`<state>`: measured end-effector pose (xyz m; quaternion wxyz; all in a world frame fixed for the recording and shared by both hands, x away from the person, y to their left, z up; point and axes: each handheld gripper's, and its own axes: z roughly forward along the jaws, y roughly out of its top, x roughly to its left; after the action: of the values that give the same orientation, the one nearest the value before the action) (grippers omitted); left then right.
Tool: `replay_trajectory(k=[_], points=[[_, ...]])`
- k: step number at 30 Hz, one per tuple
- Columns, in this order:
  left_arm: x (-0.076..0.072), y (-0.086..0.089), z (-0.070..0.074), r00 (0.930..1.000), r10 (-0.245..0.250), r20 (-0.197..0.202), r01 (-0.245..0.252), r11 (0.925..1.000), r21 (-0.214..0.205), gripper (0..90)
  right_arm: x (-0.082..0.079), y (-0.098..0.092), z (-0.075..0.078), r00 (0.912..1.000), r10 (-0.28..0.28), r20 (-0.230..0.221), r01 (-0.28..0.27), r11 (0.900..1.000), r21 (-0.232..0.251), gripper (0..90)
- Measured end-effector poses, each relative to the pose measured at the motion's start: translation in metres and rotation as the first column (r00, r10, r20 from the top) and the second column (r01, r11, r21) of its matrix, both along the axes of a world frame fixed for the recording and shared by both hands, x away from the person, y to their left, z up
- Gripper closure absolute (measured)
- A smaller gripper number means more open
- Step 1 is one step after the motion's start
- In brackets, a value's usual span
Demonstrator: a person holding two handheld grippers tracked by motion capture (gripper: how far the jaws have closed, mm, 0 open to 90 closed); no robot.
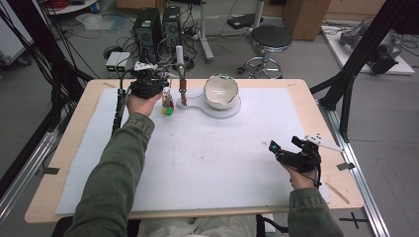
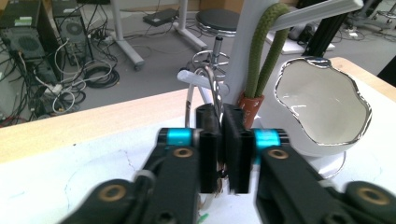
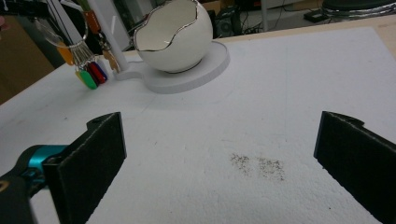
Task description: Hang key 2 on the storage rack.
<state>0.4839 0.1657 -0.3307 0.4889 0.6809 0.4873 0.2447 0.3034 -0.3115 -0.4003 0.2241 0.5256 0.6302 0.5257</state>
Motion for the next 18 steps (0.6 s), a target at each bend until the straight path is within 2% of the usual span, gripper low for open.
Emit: replay_trajectory(k=[4,8,11,12,14,16,18], points=[[-0.002,0.001,0.002,0.9998,0.02,-0.007,-0.02,0.9997,0.011,56.2,0.0,0.0,0.0,1.0,0.0,-0.009,0.0,1.0,0.008,1.4],[-0.004,0.005,0.002,0.9991,0.039,-0.015,-0.039,0.9992,-0.009,35.3,0.0,0.0,0.0,0.9999,-0.004,-0.01,0.004,0.9999,0.012,1.4],[-0.005,0.008,0.002,0.9986,0.046,-0.026,-0.046,0.9989,0.011,19.2,0.0,-0.001,-0.001,1.0,-0.005,-0.003,0.005,1.0,0.003,1.4],[-0.005,0.009,0.002,0.9984,0.047,-0.03,-0.047,0.9989,0.003,13.8,0.0,-0.001,-0.001,1.0,-0.006,-0.006,0.006,1.0,0.003,1.4],[-0.006,0.013,0.001,0.9976,0.055,-0.043,-0.056,0.9984,-0.007,6.2,0.0,-0.001,-0.001,0.9999,-0.009,-0.006,0.009,1.0,0.004,1.4],[-0.008,0.017,0.0,0.9971,0.053,-0.055,-0.056,0.9977,-0.039,1.8,0.0,-0.002,-0.001,0.9999,-0.011,-0.008,0.011,0.9999,0.007,1.4],[-0.012,0.021,-0.001,0.9967,0.066,-0.048,-0.068,0.9969,-0.041,1.6,0.0,-0.002,-0.001,0.9999,-0.013,-0.008,0.013,0.9999,0.007,1.4]])
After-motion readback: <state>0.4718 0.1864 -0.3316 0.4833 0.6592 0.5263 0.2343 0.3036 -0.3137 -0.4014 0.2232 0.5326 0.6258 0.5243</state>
